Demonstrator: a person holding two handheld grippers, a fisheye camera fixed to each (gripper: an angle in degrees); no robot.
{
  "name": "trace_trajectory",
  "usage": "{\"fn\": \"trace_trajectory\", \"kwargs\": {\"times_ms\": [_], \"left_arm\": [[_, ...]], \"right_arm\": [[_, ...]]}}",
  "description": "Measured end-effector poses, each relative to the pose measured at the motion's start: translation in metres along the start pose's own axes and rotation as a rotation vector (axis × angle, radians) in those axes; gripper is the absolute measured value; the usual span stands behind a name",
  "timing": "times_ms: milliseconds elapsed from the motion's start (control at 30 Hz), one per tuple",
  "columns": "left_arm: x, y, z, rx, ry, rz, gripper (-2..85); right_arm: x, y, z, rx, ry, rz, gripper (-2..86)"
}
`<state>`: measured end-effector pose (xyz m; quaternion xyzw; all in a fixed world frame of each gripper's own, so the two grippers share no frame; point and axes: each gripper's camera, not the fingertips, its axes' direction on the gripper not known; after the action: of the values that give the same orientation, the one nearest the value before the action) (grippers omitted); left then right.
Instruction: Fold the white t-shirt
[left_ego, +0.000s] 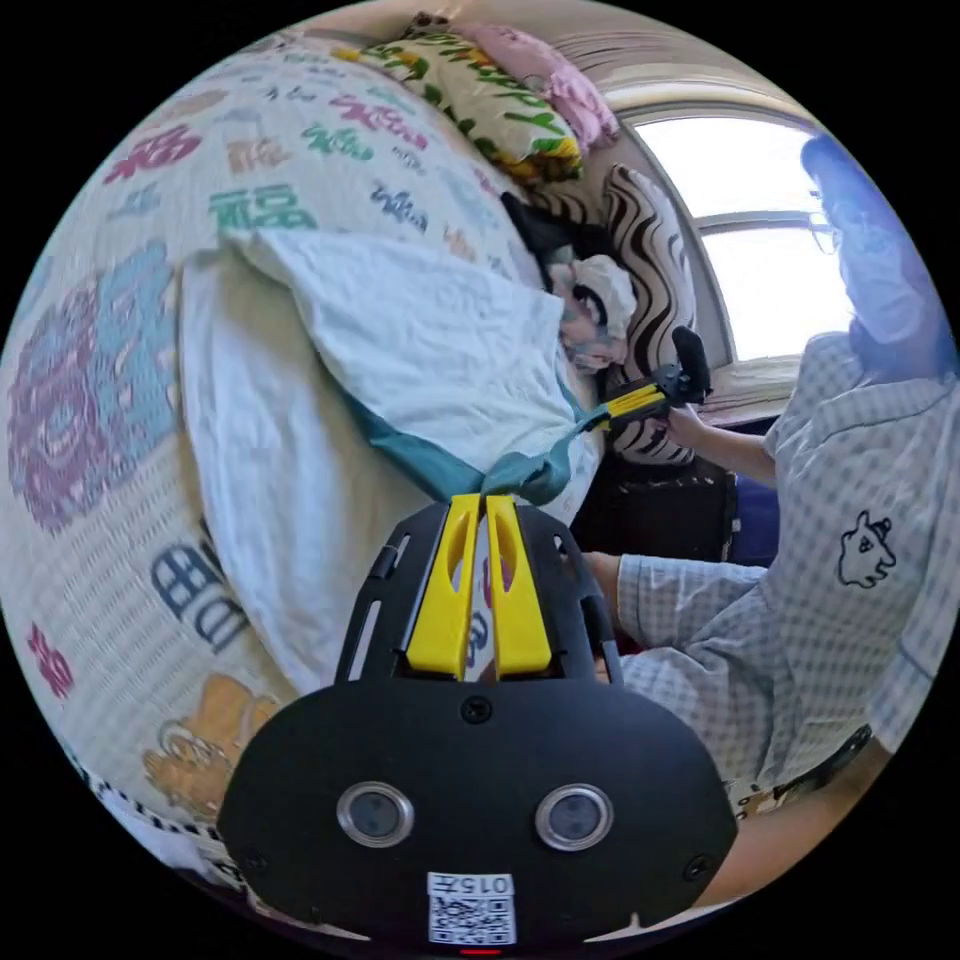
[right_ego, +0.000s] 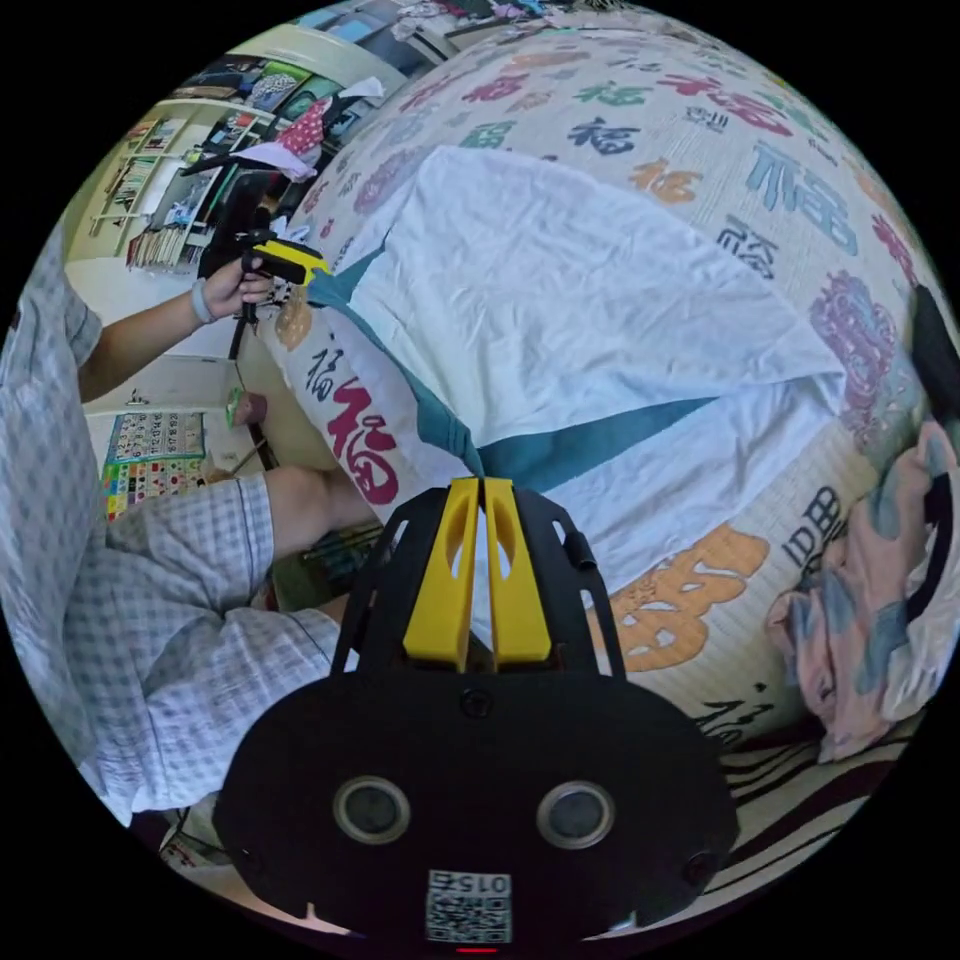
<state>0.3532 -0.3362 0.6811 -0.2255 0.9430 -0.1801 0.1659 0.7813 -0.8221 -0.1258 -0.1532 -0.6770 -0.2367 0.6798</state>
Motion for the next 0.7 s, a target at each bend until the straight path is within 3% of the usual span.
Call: {"fn": "trace_trajectory", "kwargs": {"times_ms": [200, 333, 467, 567, 700], "left_arm": [[0.012, 0.039, 0.001, 0.012, -0.105, -0.021, -0.6], [0.012, 0.057, 0.010, -0.029, -0.239, -0.107, -0.8], [0.029, 0.080, -0.008, 0.090, -0.212, -0.209, -0.8], [0.055, 0.075, -0.004, 0.178, -0.122, -0.165, -0.5], [0.060, 0.055, 0.052, 0.017, -0.181, -0.154, -0.6]], "right_arm": [[-0.018, 0.021, 0.037, -0.014, -0.004, -0.002, 0.6], [-0.016, 0.032, 0.060, -0.127, 0.022, 0.016, 1.5], [-0.013, 0.046, 0.051, -0.113, 0.042, 0.042, 0.6], [-0.007, 0.038, 0.041, -0.017, -0.018, 0.034, 0.1], [0.013, 0.006, 0.070, -0.075, -0.077, 0.076, -0.3]]}}
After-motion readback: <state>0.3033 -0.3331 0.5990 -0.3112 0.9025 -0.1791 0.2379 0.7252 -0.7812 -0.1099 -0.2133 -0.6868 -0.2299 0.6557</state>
